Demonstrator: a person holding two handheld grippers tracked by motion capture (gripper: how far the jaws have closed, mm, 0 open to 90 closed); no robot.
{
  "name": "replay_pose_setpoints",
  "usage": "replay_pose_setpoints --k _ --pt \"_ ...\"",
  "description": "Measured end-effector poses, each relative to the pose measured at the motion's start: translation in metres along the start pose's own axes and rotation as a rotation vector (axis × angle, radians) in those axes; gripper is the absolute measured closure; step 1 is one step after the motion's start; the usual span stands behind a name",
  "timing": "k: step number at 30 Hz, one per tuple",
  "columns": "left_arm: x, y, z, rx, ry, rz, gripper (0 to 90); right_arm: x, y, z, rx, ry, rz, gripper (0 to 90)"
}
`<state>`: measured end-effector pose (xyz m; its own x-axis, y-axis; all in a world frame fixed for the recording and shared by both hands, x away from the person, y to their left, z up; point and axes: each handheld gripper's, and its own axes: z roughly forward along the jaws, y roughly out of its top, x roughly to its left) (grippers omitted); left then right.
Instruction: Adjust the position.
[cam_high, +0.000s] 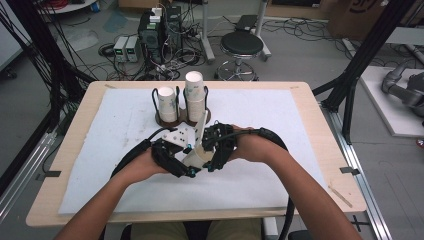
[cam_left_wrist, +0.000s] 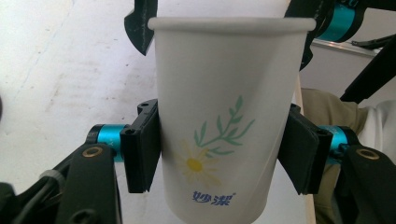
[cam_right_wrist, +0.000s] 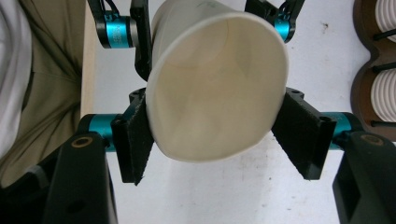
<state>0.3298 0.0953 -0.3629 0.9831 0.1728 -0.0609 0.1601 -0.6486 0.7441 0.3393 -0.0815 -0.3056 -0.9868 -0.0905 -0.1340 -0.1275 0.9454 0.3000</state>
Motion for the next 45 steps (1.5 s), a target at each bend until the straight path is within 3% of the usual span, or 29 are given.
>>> replay_pose_setpoints --k 7,10,13,14,20,28,32,40,45 --pt "-0.001 -0.004 -0.001 -0.042 0.021 0.003 37.2 0.0 -0.001 0.0 -0.013 -0.007 0.001 31.7" --pt "0.001 -0.009 -0.003 -0.062 0.032 -0.018 36.9 -0.003 -0.006 -0.003 -0.082 -0.012 0.061 26.3" --pt "0.004 -0.018 -0.005 -0.098 0.045 -0.043 36.6 -0.007 -0.016 -0.007 -0.187 -0.011 0.129 22.3" --pt "0.005 -0.021 -0.007 -0.105 0.047 -0.05 36.5 -0.009 -0.021 -0.009 -0.246 -0.019 0.151 22.0" --pt "0.007 -0.04 -0.013 -0.179 0.094 -0.091 36.0 -0.01 -0.05 -0.017 -0.413 -0.052 0.27 21.8" --pt "0.009 -0.065 -0.028 -0.309 0.167 -0.131 36.0 -0.002 -0.096 -0.008 -0.566 -0.133 0.417 21.8" --pt "0.009 -0.078 -0.034 -0.368 0.204 -0.151 35.3 0.003 -0.116 0.0 -0.625 -0.184 0.467 21.8" --pt "0.008 -0.108 -0.046 -0.511 0.287 -0.198 34.9 0.019 -0.154 0.018 -0.678 -0.313 0.57 21.9" --pt "0.008 -0.12 -0.055 -0.593 0.313 -0.196 34.9 0.028 -0.176 0.026 -0.721 -0.374 0.65 21.9"
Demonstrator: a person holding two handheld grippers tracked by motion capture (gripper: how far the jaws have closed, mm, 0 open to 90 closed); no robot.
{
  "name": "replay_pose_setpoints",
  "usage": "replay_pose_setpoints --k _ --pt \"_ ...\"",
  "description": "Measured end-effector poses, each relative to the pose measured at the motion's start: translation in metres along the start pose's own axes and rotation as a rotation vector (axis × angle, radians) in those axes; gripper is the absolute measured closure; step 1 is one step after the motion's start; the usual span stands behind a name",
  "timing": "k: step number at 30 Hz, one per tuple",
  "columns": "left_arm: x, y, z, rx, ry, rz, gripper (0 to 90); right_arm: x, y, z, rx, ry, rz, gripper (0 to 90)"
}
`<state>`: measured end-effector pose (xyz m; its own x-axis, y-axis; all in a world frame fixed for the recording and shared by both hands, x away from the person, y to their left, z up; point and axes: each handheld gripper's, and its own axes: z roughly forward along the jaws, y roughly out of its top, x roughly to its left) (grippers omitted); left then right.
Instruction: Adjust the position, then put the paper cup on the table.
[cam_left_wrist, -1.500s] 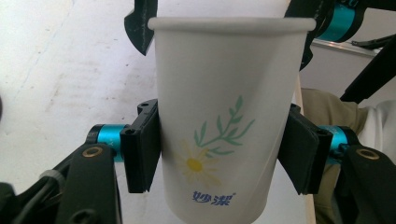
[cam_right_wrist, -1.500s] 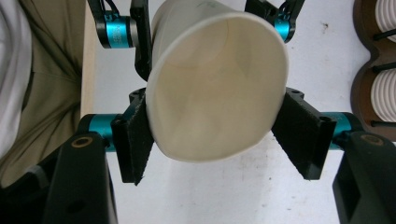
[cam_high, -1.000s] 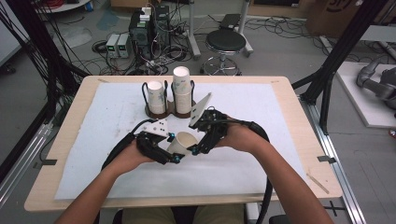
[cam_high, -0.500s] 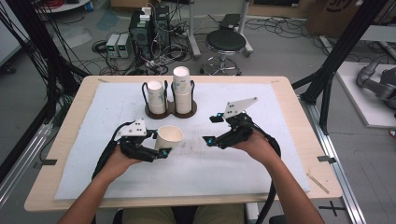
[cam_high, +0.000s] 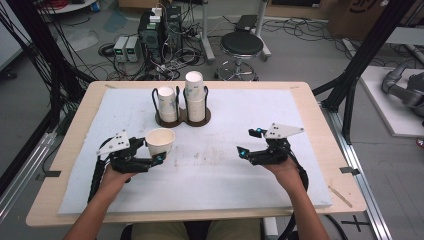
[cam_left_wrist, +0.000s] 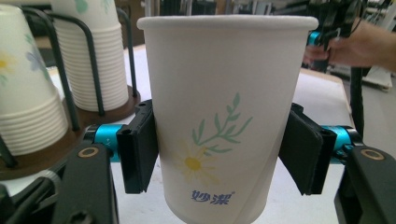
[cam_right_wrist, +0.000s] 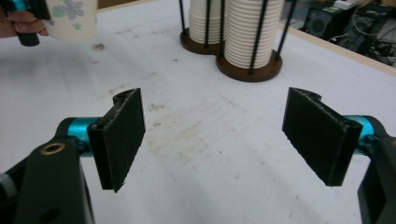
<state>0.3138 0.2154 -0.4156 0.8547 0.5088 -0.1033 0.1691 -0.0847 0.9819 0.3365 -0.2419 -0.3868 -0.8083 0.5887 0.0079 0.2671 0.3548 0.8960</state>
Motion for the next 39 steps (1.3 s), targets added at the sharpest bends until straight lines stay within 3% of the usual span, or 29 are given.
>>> replay_pose_setpoints --k 3,11,21,39 --pt "0.001 -0.003 -0.006 -0.05 0.013 -0.001 34.9 -0.001 -0.008 -0.005 -0.002 -0.035 0.006 21.9" --pt "0.001 -0.007 -0.017 -0.094 0.074 0.026 34.5 -0.001 -0.019 -0.02 -0.003 -0.093 0.021 21.9" --pt "0.004 -0.006 -0.025 -0.151 0.099 0.045 34.3 -0.004 -0.026 -0.033 -0.045 -0.154 0.057 21.9" --pt "0.01 -0.007 -0.028 -0.148 0.138 0.03 33.3 -0.003 -0.027 -0.028 -0.033 -0.139 0.055 22.0"
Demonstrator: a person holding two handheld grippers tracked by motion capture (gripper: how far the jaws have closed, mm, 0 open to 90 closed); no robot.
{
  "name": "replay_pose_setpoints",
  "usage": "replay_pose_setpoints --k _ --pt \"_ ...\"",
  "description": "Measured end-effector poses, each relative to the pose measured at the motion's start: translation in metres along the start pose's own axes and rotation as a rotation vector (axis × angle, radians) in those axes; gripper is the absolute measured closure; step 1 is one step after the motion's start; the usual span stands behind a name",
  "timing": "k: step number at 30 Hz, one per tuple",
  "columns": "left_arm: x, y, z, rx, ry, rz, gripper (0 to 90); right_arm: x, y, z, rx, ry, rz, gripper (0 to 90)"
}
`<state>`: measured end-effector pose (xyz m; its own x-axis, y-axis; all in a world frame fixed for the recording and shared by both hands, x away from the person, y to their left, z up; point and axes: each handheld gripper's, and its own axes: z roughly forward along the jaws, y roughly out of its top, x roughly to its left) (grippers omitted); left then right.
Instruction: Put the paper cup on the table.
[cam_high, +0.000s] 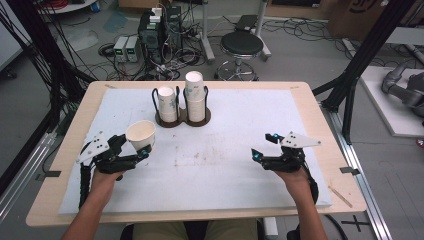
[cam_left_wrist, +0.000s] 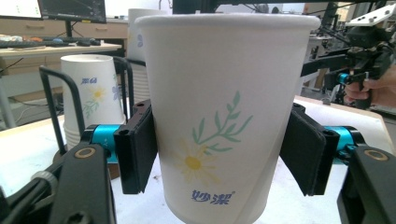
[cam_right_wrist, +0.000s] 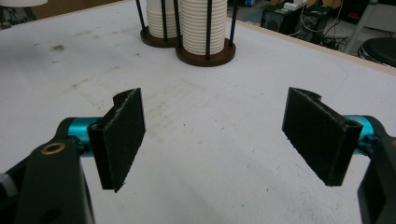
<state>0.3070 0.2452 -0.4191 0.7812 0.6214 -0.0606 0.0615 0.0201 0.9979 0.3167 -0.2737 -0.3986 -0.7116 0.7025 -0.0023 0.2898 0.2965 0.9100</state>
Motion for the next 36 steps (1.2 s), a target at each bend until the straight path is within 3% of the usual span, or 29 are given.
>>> replay_pose_setpoints --k 8,15,21,27,30,34,36 --pt "0.015 0.0 0.002 0.0 0.057 -0.001 33.3 0.002 -0.002 0.002 0.019 0.013 -0.005 22.0" --pt "0.036 -0.012 0.007 0.044 0.134 -0.069 32.8 0.004 -0.003 0.003 0.02 0.017 -0.016 22.0" --pt "0.052 -0.023 0.011 0.086 0.184 -0.101 32.8 0.005 -0.002 0.003 0.023 0.019 -0.012 22.0" --pt "0.052 -0.027 0.016 0.178 0.218 -0.059 32.8 0.005 -0.003 0.005 0.031 0.023 -0.02 22.1" --pt "0.051 -0.03 0.02 0.247 0.24 -0.037 32.8 0.005 -0.003 0.005 0.033 0.025 -0.019 22.1" --pt "0.049 -0.03 0.023 0.279 0.268 -0.017 33.0 0.006 -0.003 0.005 0.035 0.026 -0.02 22.1" --pt "0.048 -0.03 0.025 0.343 0.291 -0.011 33.1 0.006 -0.003 0.006 0.036 0.029 -0.022 22.1"
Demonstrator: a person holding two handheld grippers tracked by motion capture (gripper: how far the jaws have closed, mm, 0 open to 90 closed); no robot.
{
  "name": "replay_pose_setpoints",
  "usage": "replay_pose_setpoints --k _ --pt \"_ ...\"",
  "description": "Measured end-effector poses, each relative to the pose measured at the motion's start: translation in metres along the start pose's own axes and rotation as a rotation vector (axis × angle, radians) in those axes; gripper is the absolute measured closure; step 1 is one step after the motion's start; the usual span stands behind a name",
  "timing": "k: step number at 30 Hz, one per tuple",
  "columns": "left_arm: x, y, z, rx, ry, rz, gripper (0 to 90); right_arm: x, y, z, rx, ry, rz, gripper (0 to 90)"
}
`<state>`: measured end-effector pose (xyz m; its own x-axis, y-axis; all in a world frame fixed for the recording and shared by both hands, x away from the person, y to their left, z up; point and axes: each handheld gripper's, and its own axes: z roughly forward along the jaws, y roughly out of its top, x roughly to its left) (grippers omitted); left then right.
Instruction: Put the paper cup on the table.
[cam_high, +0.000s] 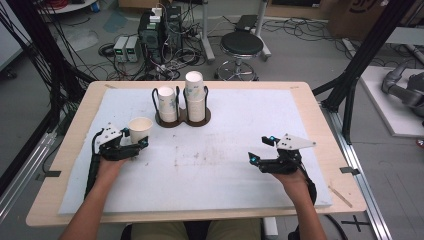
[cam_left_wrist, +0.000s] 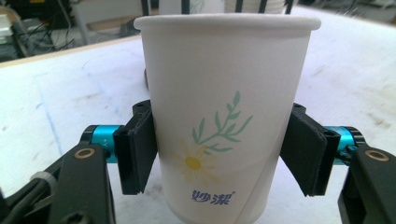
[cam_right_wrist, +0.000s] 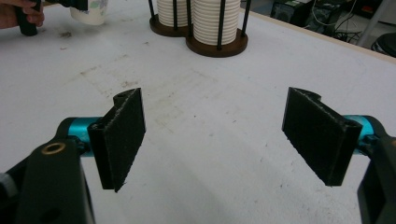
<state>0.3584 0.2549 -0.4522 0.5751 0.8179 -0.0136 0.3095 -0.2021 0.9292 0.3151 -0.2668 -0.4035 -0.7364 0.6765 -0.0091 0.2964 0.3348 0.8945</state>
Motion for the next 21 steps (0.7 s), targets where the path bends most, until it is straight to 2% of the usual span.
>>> replay_pose_setpoints --k 1,3,7,11,16,21 --pt "-0.001 0.0 0.001 0.037 0.005 0.013 33.1 0.0 0.0 0.0 -0.001 0.0 0.001 22.1" --pt "-0.004 0.001 0.003 0.079 0.015 0.037 33.1 0.0 0.0 0.0 0.001 -0.001 -0.002 22.1" --pt "-0.007 0.002 0.0 0.102 0.032 0.036 33.0 0.0 0.0 0.0 0.0 -0.001 -0.001 22.1" --pt "-0.008 0.002 -0.008 0.147 0.042 0.037 33.0 0.0 0.0 -0.001 -0.001 -0.003 0.002 22.1" --pt "-0.007 -0.002 -0.013 0.17 0.039 0.019 32.7 -0.001 0.0 -0.002 -0.001 -0.003 0.001 22.1" --pt "-0.006 -0.006 -0.015 0.168 0.029 -0.013 29.6 -0.001 0.001 -0.002 -0.003 0.002 0.003 22.1"
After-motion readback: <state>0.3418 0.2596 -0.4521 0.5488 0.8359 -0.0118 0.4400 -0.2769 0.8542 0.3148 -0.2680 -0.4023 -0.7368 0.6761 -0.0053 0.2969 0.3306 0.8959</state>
